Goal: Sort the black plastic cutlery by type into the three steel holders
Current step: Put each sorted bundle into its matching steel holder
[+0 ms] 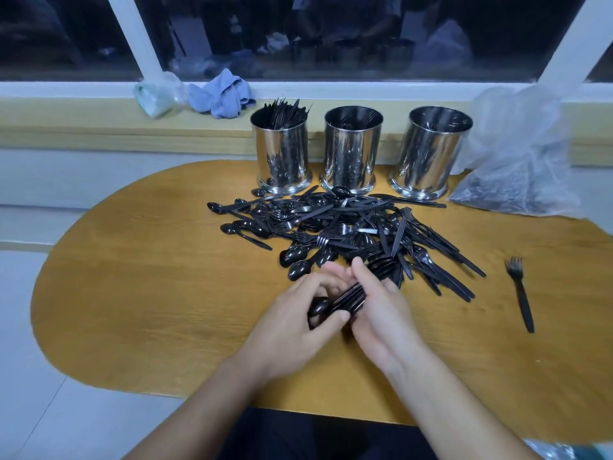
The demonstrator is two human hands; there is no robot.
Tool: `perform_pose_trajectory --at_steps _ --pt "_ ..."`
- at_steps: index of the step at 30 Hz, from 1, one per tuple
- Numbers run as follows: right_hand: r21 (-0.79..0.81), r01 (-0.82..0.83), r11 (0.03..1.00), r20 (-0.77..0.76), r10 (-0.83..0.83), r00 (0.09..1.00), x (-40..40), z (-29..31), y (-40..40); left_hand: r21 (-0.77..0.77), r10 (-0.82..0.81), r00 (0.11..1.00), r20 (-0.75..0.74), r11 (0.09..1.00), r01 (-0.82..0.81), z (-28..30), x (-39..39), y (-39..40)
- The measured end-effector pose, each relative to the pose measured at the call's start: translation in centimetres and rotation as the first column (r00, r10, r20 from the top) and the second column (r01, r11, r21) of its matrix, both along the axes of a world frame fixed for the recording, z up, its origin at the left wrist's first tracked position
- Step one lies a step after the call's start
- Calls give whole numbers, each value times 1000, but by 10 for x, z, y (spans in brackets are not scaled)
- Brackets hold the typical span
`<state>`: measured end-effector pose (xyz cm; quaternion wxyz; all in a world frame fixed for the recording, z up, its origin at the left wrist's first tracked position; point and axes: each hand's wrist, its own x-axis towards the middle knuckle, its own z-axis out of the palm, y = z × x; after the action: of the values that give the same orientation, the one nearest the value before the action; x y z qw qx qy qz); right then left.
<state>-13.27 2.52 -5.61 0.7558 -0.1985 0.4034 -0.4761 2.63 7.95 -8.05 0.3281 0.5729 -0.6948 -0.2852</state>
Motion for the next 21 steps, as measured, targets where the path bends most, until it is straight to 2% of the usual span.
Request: perform_pose_trajectory --at_steps 2,4,6,8,12,15,21 --pt "4 35 999 60 -35 998 -8 -2 -8 35 67 995 -71 997 -65 -3 10 -7" --pt "19 8 1000 42 -9 999 -16 -8 -13 95 102 975 -195 992 -85 -3 20 -15" --pt "-8 -78 997 -113 77 991 -21 -14 -12 147 130 938 -322 985 -86 3 26 -21" --pt "-46 -188 981 -291 166 942 -24 -16 -7 203 172 885 -432 975 -90 7 26 -24" --pt "-99 -348 932 -453 269 850 -26 -12 4 298 290 729 -620 947 -123 15 19 -31" --pt "-123 -410 904 -499 301 813 -26 -9 10 355 337 656 -675 928 -111 24 16 -36" --pt "-177 -489 854 -559 322 764 -23 -1 8 407 335 667 -666 912 -51 26 2 -41"
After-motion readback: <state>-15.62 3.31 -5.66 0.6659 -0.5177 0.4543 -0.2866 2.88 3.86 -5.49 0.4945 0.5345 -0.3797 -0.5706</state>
